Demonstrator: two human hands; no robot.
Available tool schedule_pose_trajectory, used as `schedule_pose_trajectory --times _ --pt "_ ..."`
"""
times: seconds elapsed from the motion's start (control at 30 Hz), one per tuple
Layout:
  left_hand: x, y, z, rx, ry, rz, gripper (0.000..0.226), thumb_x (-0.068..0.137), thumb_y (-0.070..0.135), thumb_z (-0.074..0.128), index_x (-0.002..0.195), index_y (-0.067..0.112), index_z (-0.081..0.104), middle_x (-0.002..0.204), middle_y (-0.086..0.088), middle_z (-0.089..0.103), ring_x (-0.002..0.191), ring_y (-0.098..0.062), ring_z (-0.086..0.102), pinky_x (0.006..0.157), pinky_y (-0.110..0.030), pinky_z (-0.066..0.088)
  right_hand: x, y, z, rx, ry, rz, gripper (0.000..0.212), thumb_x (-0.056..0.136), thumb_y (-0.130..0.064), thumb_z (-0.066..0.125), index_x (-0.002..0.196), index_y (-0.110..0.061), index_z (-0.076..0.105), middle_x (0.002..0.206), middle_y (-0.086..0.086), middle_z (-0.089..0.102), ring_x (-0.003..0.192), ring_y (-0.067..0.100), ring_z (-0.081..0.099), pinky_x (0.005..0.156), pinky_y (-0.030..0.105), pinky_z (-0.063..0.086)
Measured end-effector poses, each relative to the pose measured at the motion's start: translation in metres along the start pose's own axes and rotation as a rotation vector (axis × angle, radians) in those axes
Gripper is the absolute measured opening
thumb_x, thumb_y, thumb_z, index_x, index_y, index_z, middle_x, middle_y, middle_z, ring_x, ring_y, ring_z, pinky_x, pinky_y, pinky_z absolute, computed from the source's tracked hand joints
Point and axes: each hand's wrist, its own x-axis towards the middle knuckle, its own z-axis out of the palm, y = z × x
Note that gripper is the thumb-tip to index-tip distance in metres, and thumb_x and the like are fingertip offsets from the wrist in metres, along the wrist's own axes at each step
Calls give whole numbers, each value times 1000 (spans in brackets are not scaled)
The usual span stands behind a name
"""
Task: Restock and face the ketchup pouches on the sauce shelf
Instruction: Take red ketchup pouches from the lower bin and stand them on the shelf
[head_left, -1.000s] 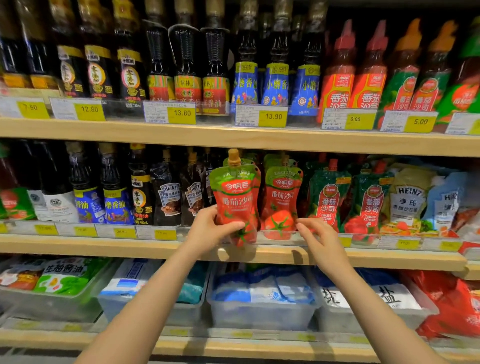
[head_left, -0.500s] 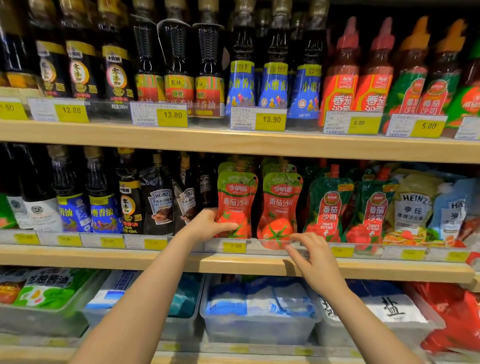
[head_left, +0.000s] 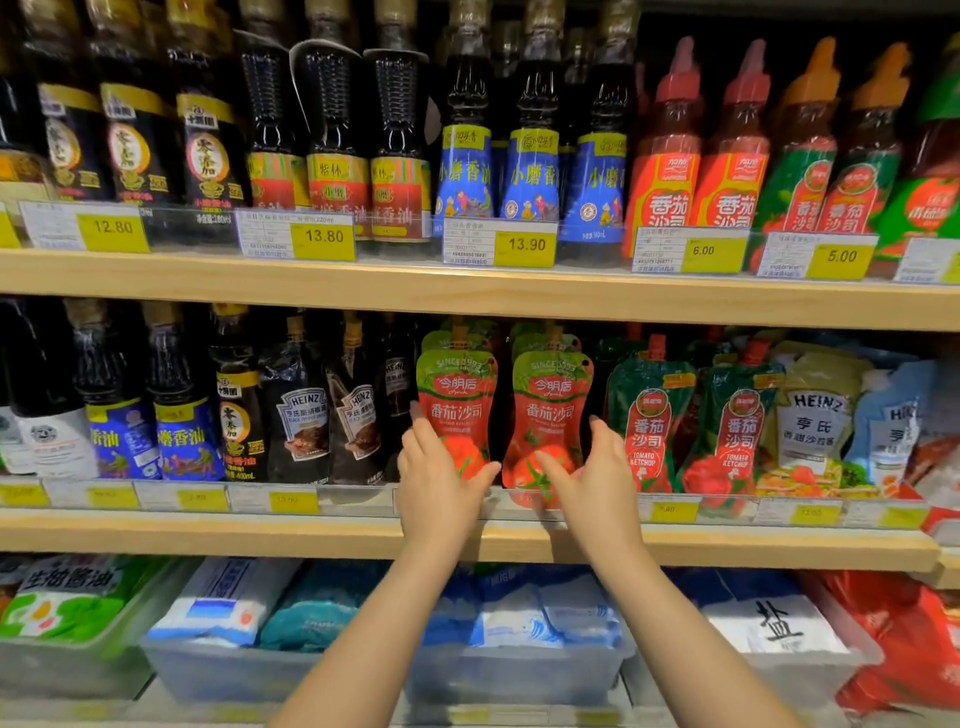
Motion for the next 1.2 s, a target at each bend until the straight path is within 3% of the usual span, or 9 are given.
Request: schedule_pose_trajectory --times 0.1,0.3,0.57,0.7,0.8,0.87,0.93,1.1,1.2 --pt "1 4 2 71 25 -13 93 75 40 72 141 8 15 123 -13 42 115 -31 46 83 -42 48 11 -7 11 -86 -22 115 82 79 -47 65 138 -7 26 132 14 46 114 32 52 84 38 47" --pt "3 3 4 124 19 -1 84 79 40 68 138 6 19 119 -12 42 111 -29 48 78 -37 49 19 -2 17 -162 -25 202 48 79 -43 67 105 -8 47 104 13 62 94 34 60 69 40 50" --pt "3 3 7 167 10 14 75 79 41 68 129 4 27 117 -13 44 109 -28 49 76 -37 49 21 1 17 -173 -23 189 53 77 -45 68 111 -8 49 109 12 63 98 34 60 71 39 49" --pt "-3 5 3 45 105 43 99 72 40 75 142 2 17 133 -18 35 125 -33 36 98 -43 41 13 1 11 -51 -30 144 64 75 -46 69 123 -10 48 121 9 59 108 28 56 84 40 50" --pt "-27 27 10 -111 227 254 91 74 38 73 142 4 22 140 -17 34 131 -29 30 108 -36 27 2 16 -15 26 37 22 69 76 -50 66 133 -18 43 131 -2 51 110 13 55 85 25 45" --pt "-44 53 27 -209 164 370 76 79 36 67 138 11 28 138 -10 37 129 -19 32 106 -25 26 4 35 -45 24 136 -22 57 76 -49 66 124 -25 48 120 -7 53 81 -1 58 68 11 43" --pt "-58 83 49 -280 41 401 69 83 33 66 138 14 29 138 -5 38 129 -14 32 105 -23 28 12 57 -77 25 243 5 51 74 -44 69 116 -24 48 112 -5 51 74 2 55 61 10 40" --pt "-73 134 100 -287 -77 198 78 83 32 67 142 12 20 142 -7 30 133 -20 29 101 -25 32 43 100 -114 -104 315 194 85 69 -38 77 134 -5 33 134 15 41 126 30 36 102 41 35" --pt "-69 145 117 -208 -76 23 88 79 33 71 142 7 15 140 -13 32 130 -27 30 102 -37 36 57 113 -113 -130 232 254 94 66 -39 79 135 0 28 135 20 40 127 34 35 102 43 36"
